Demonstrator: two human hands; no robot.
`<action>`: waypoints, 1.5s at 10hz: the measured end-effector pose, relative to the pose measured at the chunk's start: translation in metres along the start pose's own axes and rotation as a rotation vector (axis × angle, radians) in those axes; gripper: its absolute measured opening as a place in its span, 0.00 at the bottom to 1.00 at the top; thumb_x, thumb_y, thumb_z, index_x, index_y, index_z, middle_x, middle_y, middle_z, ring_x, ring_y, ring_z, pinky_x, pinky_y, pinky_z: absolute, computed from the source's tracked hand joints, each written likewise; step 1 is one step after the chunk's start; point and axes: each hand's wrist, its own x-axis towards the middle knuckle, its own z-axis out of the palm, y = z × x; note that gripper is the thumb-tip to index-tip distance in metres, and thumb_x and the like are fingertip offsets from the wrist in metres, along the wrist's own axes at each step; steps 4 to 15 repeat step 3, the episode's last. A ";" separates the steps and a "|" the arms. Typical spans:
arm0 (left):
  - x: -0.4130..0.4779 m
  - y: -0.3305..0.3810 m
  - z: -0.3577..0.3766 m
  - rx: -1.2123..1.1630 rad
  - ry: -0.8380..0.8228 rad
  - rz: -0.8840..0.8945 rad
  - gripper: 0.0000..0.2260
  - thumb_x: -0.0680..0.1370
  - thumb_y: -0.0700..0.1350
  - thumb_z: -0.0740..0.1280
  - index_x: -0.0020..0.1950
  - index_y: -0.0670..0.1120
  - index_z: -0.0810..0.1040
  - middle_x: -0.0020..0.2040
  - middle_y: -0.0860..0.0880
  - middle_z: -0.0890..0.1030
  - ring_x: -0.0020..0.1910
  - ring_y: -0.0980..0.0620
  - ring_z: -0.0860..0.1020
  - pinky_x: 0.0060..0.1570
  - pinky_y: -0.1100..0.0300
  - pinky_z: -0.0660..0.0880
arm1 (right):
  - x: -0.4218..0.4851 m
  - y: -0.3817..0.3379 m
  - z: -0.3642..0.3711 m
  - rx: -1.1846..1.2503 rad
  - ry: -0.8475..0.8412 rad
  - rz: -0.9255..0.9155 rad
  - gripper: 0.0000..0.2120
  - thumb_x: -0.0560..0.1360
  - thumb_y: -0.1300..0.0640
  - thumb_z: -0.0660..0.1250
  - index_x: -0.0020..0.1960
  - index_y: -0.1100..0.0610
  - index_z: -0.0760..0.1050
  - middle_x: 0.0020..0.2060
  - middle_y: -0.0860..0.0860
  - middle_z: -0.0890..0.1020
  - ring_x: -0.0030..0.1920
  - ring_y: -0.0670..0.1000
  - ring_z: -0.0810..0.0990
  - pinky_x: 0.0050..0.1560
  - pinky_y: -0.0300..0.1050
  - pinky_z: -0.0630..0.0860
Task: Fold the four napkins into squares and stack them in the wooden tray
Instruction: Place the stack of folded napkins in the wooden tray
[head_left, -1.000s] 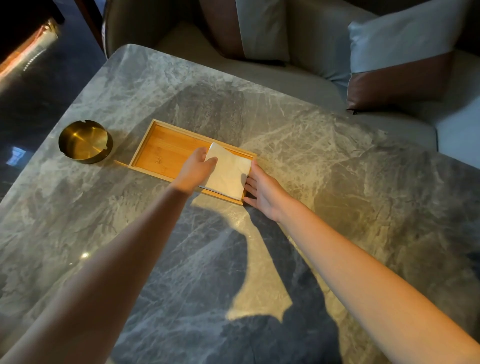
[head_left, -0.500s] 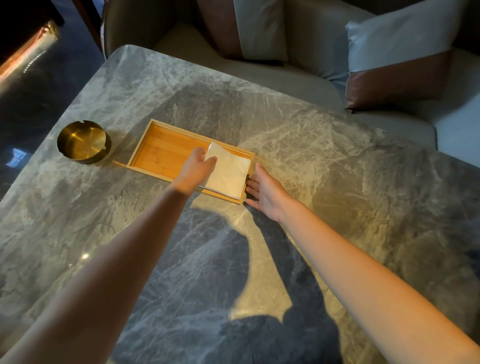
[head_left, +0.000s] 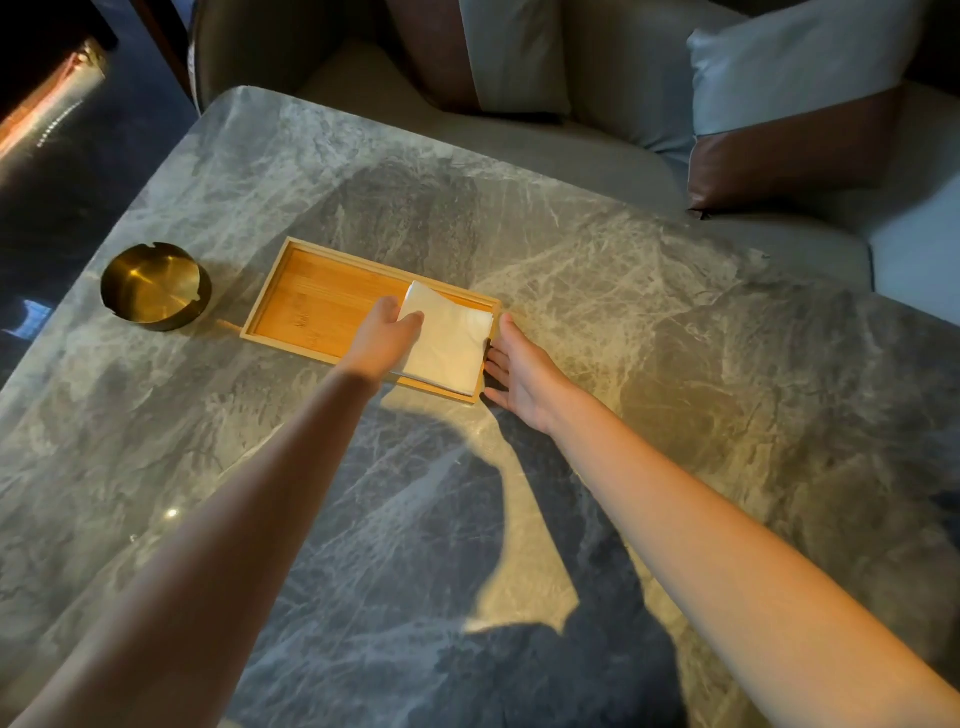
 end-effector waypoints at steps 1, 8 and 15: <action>-0.004 0.002 0.003 0.000 0.007 -0.003 0.24 0.80 0.48 0.60 0.73 0.42 0.60 0.69 0.44 0.70 0.58 0.50 0.71 0.53 0.58 0.66 | -0.003 0.001 0.000 -0.001 0.005 -0.008 0.30 0.79 0.37 0.50 0.74 0.54 0.60 0.74 0.51 0.64 0.74 0.50 0.62 0.61 0.47 0.64; -0.025 0.016 0.010 0.213 0.087 0.079 0.29 0.79 0.49 0.62 0.73 0.36 0.56 0.75 0.38 0.59 0.74 0.42 0.58 0.72 0.49 0.58 | -0.015 0.001 -0.001 -0.191 0.112 -0.147 0.29 0.80 0.39 0.50 0.75 0.54 0.58 0.75 0.52 0.63 0.74 0.52 0.62 0.70 0.48 0.61; -0.025 0.016 0.010 0.213 0.087 0.079 0.29 0.79 0.49 0.62 0.73 0.36 0.56 0.75 0.38 0.59 0.74 0.42 0.58 0.72 0.49 0.58 | -0.015 0.001 -0.001 -0.191 0.112 -0.147 0.29 0.80 0.39 0.50 0.75 0.54 0.58 0.75 0.52 0.63 0.74 0.52 0.62 0.70 0.48 0.61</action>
